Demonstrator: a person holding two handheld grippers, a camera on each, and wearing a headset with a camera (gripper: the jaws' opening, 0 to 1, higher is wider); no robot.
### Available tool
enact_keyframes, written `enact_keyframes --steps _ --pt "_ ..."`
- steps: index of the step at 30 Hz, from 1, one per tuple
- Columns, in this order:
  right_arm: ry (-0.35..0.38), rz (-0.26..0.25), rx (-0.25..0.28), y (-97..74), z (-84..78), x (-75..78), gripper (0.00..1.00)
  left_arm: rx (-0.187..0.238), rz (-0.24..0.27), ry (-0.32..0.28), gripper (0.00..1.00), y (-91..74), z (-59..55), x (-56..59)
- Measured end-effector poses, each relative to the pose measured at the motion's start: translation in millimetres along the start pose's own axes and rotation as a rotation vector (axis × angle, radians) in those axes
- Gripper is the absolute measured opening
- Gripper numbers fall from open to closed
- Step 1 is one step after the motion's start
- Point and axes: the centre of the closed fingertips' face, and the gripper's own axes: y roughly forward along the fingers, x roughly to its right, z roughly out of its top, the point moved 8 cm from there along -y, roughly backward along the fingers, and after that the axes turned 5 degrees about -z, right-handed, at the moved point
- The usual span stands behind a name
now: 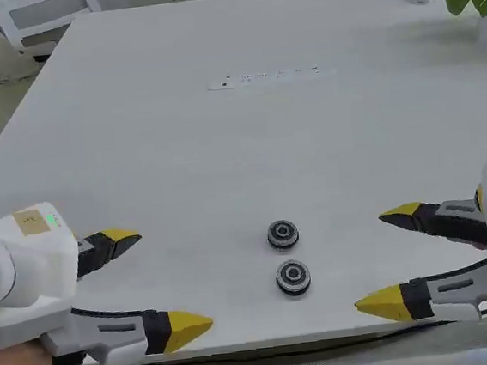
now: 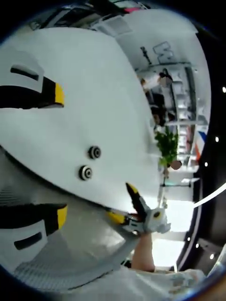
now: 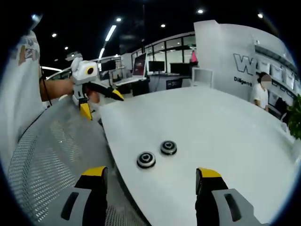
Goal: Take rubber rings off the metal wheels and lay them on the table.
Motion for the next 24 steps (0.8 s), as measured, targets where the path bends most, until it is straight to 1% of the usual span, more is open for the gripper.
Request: enact_keyframes --steps 4,9,13,20,24 --pt "0.003 -0.009 0.0 -0.3 -0.7 0.0 0.74 -0.006 -0.004 0.005 0.82 0.6 -0.5 0.7" --pt "-0.006 -0.01 -0.015 1.8 -3.0 -0.9 0.73 -0.006 0.002 -0.003 0.82 0.0 -1.5 0.0" --pt "0.008 -0.01 -0.014 2.3 -4.3 -0.3 0.71 -0.012 0.007 -0.006 0.81 -0.1 -3.2 -1.3" --pt "0.003 -0.006 -0.024 3.1 -5.4 -0.6 0.71 -0.029 0.015 0.018 0.81 0.6 -4.4 -0.9" --pt "-0.002 -0.004 -0.027 3.0 -5.9 -0.2 0.71 -0.031 0.022 0.017 0.81 0.7 -4.8 -2.5"
